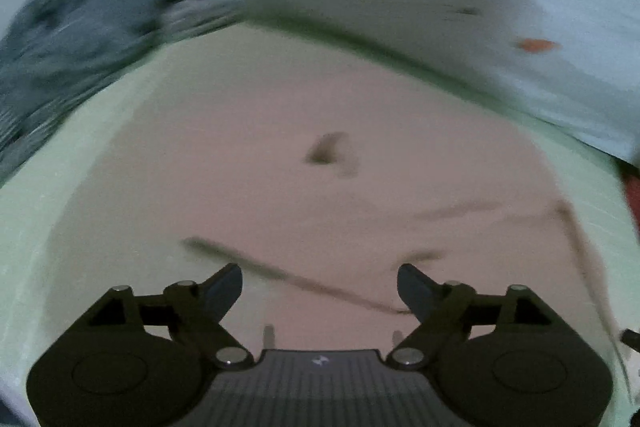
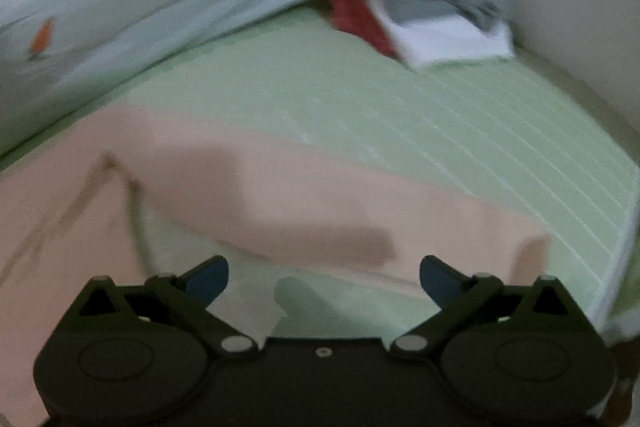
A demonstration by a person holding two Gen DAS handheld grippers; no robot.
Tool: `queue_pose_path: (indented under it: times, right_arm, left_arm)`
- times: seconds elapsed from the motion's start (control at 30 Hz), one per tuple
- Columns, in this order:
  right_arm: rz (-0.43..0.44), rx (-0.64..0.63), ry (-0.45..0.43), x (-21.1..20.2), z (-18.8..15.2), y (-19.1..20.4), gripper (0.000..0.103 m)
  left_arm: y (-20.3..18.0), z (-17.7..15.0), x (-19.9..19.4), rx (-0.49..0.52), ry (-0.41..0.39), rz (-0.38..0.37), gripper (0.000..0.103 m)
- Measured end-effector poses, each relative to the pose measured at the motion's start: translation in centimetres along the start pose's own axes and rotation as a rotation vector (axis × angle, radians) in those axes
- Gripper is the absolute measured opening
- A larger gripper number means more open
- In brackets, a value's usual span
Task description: Fold clothes
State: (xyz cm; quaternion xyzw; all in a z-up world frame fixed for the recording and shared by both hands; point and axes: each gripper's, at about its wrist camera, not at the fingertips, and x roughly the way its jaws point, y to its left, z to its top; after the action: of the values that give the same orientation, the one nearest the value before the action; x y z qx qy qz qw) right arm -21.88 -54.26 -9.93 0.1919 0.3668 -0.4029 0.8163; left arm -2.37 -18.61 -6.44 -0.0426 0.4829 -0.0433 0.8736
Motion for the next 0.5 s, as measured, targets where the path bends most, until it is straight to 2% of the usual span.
queue_pose_path:
  times: [0.1,0.23,0.5]
  right_arm:
    - [0.045,-0.08,-0.017,-0.7,-0.5,4.5,0.103]
    - [0.121,-0.151,-0.009,-1.7,-2.0,10.5,0.103]
    - [0.206,-0.234,0.029,-2.5,-5.8,20.7,0.103]
  left_arm:
    - [3.9,0.5,0.7,-0.039,0.031,0.066,0.088]
    - [8.2,1.1,1.8,-0.06,0.074,0.111,0.088]
    - [13.9,4.2,4.6,-0.008,0.107,0.102,0.088]
